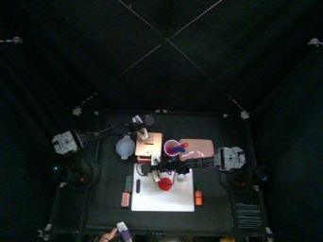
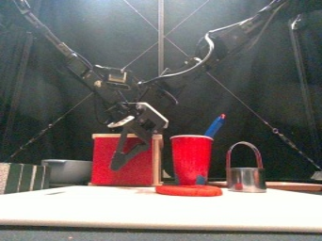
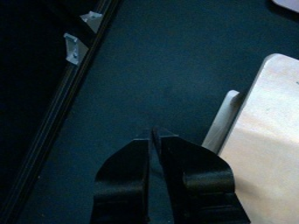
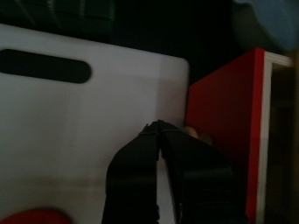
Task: Get the cutter from the drawer then cut the dough then place the extra dough in the bowl
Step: Cut the dough
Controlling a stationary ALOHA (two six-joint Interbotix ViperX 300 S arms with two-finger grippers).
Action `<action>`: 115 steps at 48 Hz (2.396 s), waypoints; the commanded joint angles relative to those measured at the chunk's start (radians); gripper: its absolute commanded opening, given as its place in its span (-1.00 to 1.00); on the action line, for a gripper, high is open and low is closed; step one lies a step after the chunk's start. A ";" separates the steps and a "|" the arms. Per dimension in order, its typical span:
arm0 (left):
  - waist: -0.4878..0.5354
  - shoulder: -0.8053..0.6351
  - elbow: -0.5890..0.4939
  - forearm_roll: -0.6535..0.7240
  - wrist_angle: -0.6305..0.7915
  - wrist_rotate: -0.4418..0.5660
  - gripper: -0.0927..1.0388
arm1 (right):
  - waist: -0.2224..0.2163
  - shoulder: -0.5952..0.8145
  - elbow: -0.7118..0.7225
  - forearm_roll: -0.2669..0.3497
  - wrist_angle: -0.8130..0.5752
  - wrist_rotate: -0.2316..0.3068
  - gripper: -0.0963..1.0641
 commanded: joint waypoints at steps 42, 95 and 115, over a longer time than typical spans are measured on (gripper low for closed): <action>0.058 -0.054 0.002 -0.041 -0.095 -0.008 0.15 | 0.123 -0.212 0.000 0.124 0.058 -0.002 -0.50; -0.244 -0.305 0.397 -0.048 -1.074 0.000 0.33 | 0.112 -0.624 0.528 0.193 0.324 -0.003 0.76; -0.388 -0.275 0.448 -0.110 -1.074 0.003 0.32 | 0.089 -0.555 0.488 0.186 0.325 -0.031 0.33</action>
